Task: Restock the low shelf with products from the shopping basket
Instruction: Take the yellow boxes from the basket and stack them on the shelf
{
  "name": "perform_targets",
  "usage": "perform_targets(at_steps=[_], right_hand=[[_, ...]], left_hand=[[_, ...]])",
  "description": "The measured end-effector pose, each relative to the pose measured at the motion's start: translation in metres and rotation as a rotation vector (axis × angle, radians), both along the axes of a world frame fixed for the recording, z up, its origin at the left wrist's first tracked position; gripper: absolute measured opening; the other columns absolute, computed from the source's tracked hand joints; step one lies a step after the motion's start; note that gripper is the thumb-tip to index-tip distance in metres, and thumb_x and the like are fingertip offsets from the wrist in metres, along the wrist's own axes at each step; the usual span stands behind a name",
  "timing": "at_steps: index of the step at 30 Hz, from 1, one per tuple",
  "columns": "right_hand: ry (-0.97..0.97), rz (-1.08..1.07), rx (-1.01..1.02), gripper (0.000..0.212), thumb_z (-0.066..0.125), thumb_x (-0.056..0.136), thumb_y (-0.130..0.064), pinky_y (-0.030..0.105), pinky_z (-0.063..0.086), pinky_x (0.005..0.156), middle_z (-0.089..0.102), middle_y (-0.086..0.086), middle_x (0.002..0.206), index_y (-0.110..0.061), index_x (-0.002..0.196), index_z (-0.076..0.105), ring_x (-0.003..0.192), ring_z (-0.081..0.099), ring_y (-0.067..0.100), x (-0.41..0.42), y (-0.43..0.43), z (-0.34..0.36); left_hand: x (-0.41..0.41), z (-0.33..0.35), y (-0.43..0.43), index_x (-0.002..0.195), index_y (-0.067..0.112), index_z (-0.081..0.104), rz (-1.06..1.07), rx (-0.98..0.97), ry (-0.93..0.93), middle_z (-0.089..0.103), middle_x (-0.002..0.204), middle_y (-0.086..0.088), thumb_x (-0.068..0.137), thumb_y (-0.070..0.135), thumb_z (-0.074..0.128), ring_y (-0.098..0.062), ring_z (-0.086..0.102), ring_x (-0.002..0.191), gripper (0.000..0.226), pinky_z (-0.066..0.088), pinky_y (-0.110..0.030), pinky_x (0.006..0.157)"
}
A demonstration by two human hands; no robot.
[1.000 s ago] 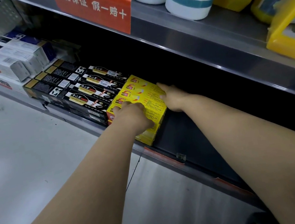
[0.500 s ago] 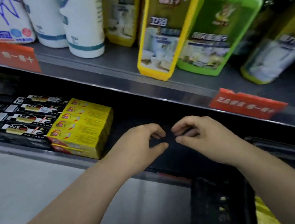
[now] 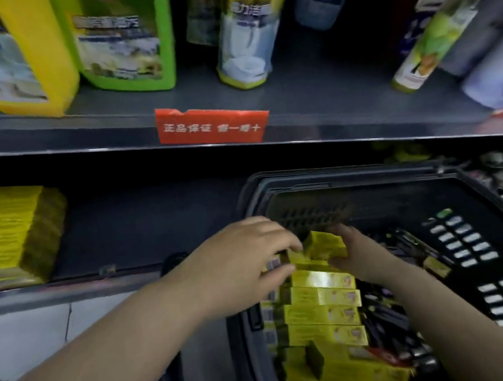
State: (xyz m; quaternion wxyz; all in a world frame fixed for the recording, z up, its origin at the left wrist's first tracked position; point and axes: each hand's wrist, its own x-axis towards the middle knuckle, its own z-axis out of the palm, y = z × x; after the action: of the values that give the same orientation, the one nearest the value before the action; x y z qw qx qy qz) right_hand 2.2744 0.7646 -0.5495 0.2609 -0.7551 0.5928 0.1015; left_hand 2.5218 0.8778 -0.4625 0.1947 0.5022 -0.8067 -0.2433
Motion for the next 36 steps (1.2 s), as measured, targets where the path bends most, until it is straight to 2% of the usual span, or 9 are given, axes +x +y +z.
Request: perform_targets(at_steps=[2, 6, 11, 15, 21, 25, 28, 33, 36], right_hand=[[0.122, 0.055, -0.045, 0.068, 0.064, 0.086, -0.023, 0.034, 0.034, 0.101, 0.037, 0.01, 0.142, -0.016, 0.144, 0.028, 0.128, 0.039, 0.031, -0.012, -0.005, -0.022], [0.236, 0.151, -0.268, 0.05, 0.058, 0.089, -0.025, 0.037, 0.037, 0.097, 0.045, 0.006, 0.132, -0.023, 0.136, 0.042, 0.117, 0.041, 0.03, -0.016, -0.011, -0.037], [-0.288, -0.071, -0.117, 0.027, 0.074, 0.076, -0.038, 0.033, 0.049, 0.066, 0.066, 0.001, 0.081, -0.017, 0.09, 0.064, 0.076, 0.064, 0.018, -0.005, 0.0, 0.019], [-0.6, -0.24, -0.024, 0.03, 0.073, 0.075, -0.04, 0.023, 0.048, 0.05, 0.065, -0.002, 0.066, -0.015, 0.085, 0.059, 0.056, 0.062, 0.009, 0.01, 0.034, 0.069], [-0.776, -0.301, 0.153, 0.017, 0.046, 0.095, -0.034, 0.019, 0.053, 0.063, 0.064, -0.013, 0.081, -0.025, 0.094, 0.061, 0.073, 0.065, 0.004, 0.003, 0.076, 0.084], [-0.25, 0.022, 0.219, 0.02, 0.05, 0.095, -0.032, 0.017, 0.048, 0.075, 0.06, -0.011, 0.105, -0.026, 0.112, 0.057, 0.079, 0.058, -0.007, -0.041, 0.089, 0.055], [0.267, 0.362, 0.316, 0.055, 0.06, 0.089, -0.035, 0.032, 0.045, 0.095, 0.043, 0.003, 0.136, -0.02, 0.137, 0.039, 0.117, 0.05, 0.019, -0.057, 0.097, 0.025], [0.219, 0.37, 0.404, 0.069, 0.069, 0.083, -0.025, 0.034, 0.044, 0.097, 0.042, 0.004, 0.139, -0.021, 0.142, 0.033, 0.122, 0.048, 0.025, -0.052, 0.102, 0.004], [0.272, 0.446, 0.348, 0.068, 0.071, 0.08, -0.028, 0.033, 0.046, 0.094, 0.051, 0.003, 0.133, -0.022, 0.139, 0.039, 0.118, 0.052, 0.025, -0.049, 0.101, 0.007]], left_hand=[[-0.011, -0.002, -0.003, 0.127, 0.037, 0.05, -0.026, 0.055, -0.056, 0.05, 0.128, 0.019, 0.096, 0.044, 0.043, 0.006, 0.033, 0.119, 0.032, 0.029, -0.015, 0.099], [-0.019, -0.005, -0.009, 0.128, 0.038, 0.047, -0.01, 0.113, -0.135, 0.05, 0.129, 0.02, 0.096, 0.044, 0.042, 0.003, 0.035, 0.121, 0.033, 0.034, -0.021, 0.1], [-0.033, -0.008, -0.011, 0.142, 0.03, 0.034, 0.042, 0.165, -0.141, 0.043, 0.141, 0.015, 0.096, 0.045, 0.039, -0.003, 0.034, 0.129, 0.048, 0.032, -0.022, 0.103], [-0.058, -0.01, -0.012, 0.151, 0.027, 0.006, 0.195, 0.415, 0.218, 0.02, 0.156, 0.008, 0.091, 0.05, 0.044, -0.008, 0.029, 0.138, 0.074, 0.027, -0.029, 0.112], [-0.083, -0.02, -0.012, 0.127, 0.023, 0.042, 0.417, 0.789, 0.645, 0.064, 0.112, 0.001, 0.085, 0.029, 0.066, -0.016, 0.062, 0.102, 0.049, 0.048, -0.041, 0.095], [-0.083, -0.025, -0.015, 0.136, 0.022, 0.037, 0.461, 0.942, 0.738, 0.059, 0.125, -0.006, 0.084, 0.026, 0.068, -0.025, 0.057, 0.114, 0.061, 0.04, -0.047, 0.104], [-0.083, -0.027, -0.016, 0.132, 0.024, 0.04, 0.468, 0.977, 0.784, 0.059, 0.127, -0.005, 0.084, 0.021, 0.068, -0.026, 0.053, 0.119, 0.056, 0.035, -0.051, 0.108], [-0.085, -0.031, -0.014, 0.137, 0.024, 0.038, 0.485, 1.003, 0.83, 0.063, 0.121, -0.005, 0.086, 0.02, 0.064, -0.023, 0.057, 0.114, 0.058, 0.035, -0.049, 0.108], [-0.087, -0.032, -0.014, 0.137, 0.022, 0.04, 0.501, 1.002, 0.842, 0.069, 0.109, -0.005, 0.086, 0.018, 0.064, -0.017, 0.066, 0.097, 0.056, 0.049, -0.036, 0.093]])
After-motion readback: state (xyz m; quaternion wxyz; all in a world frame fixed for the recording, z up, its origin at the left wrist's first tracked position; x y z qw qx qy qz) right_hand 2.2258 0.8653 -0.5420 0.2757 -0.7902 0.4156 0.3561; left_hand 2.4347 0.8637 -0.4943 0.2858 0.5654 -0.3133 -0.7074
